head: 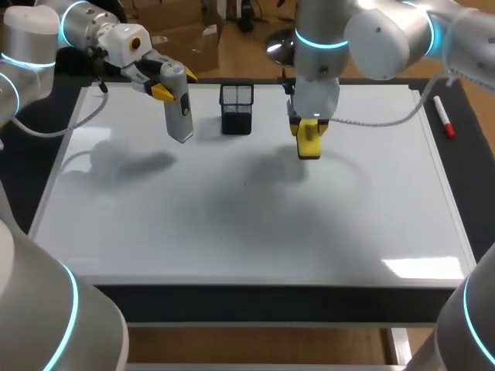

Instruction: Pick up the inspection probe, press it on each red-marked spot on the whiteboard one by one, put down the probe, pick up the eraser, and wipe off all the red marks.

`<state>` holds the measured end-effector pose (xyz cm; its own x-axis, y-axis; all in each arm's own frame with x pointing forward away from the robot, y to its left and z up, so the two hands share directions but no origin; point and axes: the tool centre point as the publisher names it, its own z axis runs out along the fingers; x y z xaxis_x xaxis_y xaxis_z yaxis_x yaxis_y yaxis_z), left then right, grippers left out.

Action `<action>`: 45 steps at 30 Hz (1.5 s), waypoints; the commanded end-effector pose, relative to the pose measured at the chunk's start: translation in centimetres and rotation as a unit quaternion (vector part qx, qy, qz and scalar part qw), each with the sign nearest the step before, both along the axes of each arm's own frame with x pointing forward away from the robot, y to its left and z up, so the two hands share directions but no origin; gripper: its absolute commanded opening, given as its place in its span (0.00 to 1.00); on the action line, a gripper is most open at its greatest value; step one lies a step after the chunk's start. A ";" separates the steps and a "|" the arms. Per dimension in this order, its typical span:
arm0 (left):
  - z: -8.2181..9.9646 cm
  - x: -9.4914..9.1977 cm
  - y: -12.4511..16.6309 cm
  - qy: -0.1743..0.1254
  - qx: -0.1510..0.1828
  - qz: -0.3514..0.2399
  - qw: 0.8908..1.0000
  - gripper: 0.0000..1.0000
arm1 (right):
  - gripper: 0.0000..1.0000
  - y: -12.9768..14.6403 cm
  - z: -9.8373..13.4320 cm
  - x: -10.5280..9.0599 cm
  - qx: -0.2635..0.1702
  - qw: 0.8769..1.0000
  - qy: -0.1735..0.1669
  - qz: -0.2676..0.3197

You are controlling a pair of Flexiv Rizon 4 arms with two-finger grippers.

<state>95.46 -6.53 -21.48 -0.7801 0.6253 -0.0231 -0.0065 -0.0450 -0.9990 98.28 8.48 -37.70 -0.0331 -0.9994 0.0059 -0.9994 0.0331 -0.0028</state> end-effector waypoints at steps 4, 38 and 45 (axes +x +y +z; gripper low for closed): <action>0.0 0.6 0.1 0.002 0.000 -0.007 1.000 0.00 | 0.00 1.0 -1.6 6.0 -0.006 0.999 0.038 -0.002; 0.0 0.6 0.1 0.002 0.000 -0.007 1.000 0.00 | 1.00 0.9 -3.9 8.4 -0.022 0.997 0.039 -0.064; 0.0 0.6 0.1 0.002 0.000 -0.007 1.000 0.00 | 1.00 -0.9 -2.0 7.0 -0.010 0.989 0.032 -0.147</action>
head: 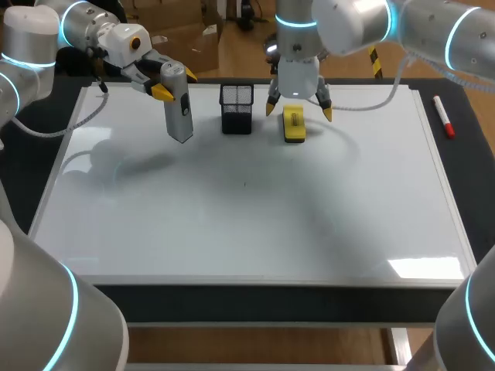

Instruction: Pick up the inspection probe, press it on each red-marked spot on the whiteboard one by one, put down the probe, pick up the eraser, and wipe off all the red marks.

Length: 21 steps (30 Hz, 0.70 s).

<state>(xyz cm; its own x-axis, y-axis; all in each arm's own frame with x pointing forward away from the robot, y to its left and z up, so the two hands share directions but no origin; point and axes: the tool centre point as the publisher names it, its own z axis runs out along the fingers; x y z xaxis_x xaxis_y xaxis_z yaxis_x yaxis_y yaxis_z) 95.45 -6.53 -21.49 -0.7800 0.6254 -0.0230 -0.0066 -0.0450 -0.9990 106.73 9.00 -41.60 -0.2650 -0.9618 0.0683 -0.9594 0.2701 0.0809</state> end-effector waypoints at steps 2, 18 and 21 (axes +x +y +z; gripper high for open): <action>0.0 0.6 0.1 0.002 -0.001 -0.007 1.000 0.00 | 1.00 -2.2 2.6 -2.0 0.025 0.997 -0.021 -0.068; 0.0 0.6 0.1 0.002 -0.001 -0.007 1.000 0.00 | 1.00 -8.4 9.5 -4.4 0.195 0.918 -0.090 -0.335; 0.0 0.6 0.1 0.002 -0.001 -0.007 1.000 0.00 | 1.00 -9.4 10.8 -4.5 0.225 0.899 -0.105 -0.361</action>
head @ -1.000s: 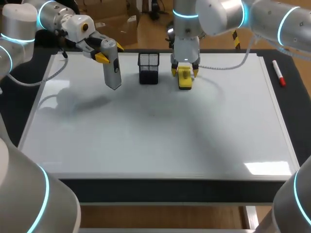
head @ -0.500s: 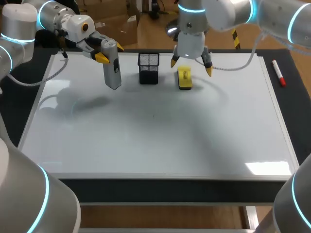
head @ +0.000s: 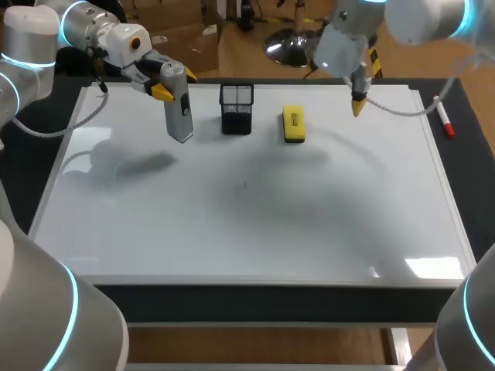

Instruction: Pick up the inspection probe, press it on each red-marked spot on the whiteboard one by one, put down the probe, pick up the eraser, and wipe off all the red marks.

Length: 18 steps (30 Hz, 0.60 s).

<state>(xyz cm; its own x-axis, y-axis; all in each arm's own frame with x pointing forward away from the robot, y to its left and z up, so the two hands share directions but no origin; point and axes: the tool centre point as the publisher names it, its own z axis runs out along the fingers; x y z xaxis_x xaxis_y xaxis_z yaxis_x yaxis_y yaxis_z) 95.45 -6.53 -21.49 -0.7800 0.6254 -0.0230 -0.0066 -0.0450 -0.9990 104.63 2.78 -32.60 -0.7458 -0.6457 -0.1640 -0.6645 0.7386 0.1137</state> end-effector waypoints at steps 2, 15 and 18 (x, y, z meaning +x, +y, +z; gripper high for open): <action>0.0 0.6 0.1 0.002 -0.001 -0.007 1.000 0.00 | 1.00 -3.9 2.2 -2.2 0.128 0.983 -0.091 -0.098; 0.0 0.6 0.1 0.002 -0.001 -0.007 1.000 0.00 | 1.00 -5.5 4.0 -1.7 0.201 0.966 -0.132 -0.092; 0.0 0.6 0.1 0.002 -0.001 -0.007 1.000 0.00 | 1.00 -5.5 4.0 -1.7 0.201 0.966 -0.132 -0.092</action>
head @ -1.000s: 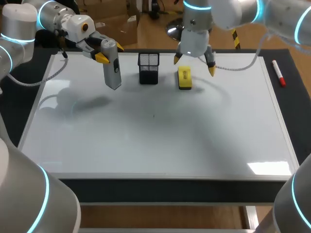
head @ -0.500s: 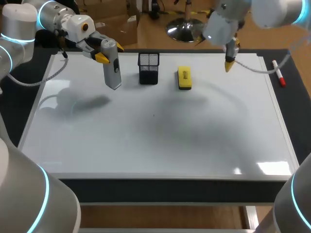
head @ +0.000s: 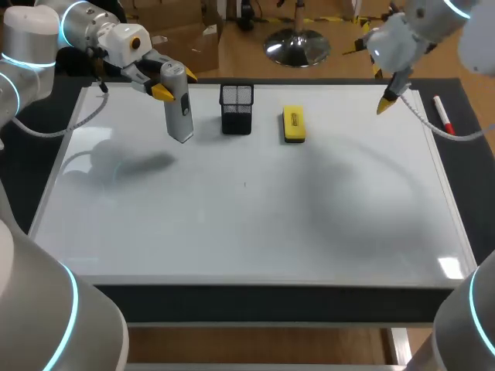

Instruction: Pick up the inspection probe, press it on each red-marked spot on the whiteboard one by one, put down the probe, pick up the eraser, and wipe off all the red marks.

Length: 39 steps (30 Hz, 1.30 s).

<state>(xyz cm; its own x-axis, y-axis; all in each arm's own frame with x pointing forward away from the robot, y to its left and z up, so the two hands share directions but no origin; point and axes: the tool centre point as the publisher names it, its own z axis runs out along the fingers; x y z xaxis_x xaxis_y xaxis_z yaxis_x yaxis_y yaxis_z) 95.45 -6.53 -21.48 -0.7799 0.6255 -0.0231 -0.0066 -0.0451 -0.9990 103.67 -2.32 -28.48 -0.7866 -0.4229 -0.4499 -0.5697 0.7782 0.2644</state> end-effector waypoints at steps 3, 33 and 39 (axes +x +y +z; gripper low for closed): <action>0.0 0.6 0.1 0.002 0.000 -0.007 1.000 0.00 | 1.00 -0.4 -0.2 -0.8 0.041 0.997 -0.060 -0.019; 0.5 0.6 0.2 -0.013 0.030 0.012 0.999 0.00 | 1.00 -0.4 -0.2 -0.8 0.041 0.997 -0.060 -0.019; 1.7 1.1 0.9 0.004 0.076 0.104 0.992 0.00 | 1.00 -0.4 -0.2 -0.8 0.041 0.997 -0.060 -0.019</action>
